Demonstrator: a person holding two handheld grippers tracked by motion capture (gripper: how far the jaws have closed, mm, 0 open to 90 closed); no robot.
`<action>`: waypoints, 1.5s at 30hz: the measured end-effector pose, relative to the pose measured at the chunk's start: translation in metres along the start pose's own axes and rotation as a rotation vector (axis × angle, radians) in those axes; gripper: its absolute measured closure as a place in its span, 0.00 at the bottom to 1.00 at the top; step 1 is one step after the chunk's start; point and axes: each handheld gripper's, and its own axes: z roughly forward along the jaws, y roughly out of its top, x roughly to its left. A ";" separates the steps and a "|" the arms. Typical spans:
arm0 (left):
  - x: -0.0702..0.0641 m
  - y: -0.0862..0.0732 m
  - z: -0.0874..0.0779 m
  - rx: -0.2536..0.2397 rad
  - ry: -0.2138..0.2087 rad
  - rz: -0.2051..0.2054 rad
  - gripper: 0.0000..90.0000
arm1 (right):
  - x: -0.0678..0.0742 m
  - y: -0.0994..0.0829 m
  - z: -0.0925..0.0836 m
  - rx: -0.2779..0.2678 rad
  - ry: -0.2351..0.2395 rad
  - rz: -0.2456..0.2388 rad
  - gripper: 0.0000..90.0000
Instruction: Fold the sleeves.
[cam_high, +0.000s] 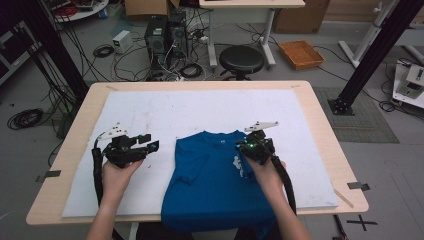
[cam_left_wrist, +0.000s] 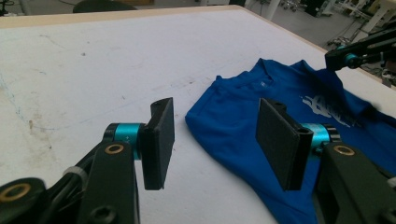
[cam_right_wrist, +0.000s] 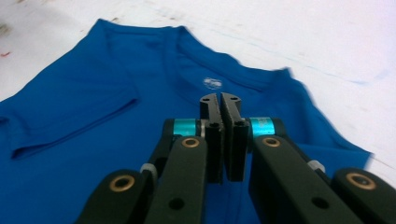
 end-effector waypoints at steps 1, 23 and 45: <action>0.000 0.000 0.000 0.001 -0.002 0.004 0.52 | 0.002 0.001 0.002 -0.003 0.007 -0.010 0.92; -0.012 -0.001 0.007 -0.019 0.040 0.053 0.43 | -0.085 -0.035 -0.068 -0.280 -0.013 0.047 0.33; -0.016 -0.003 -0.006 -0.049 0.080 0.102 0.41 | -0.093 -0.038 -0.081 -0.314 -0.031 0.061 0.30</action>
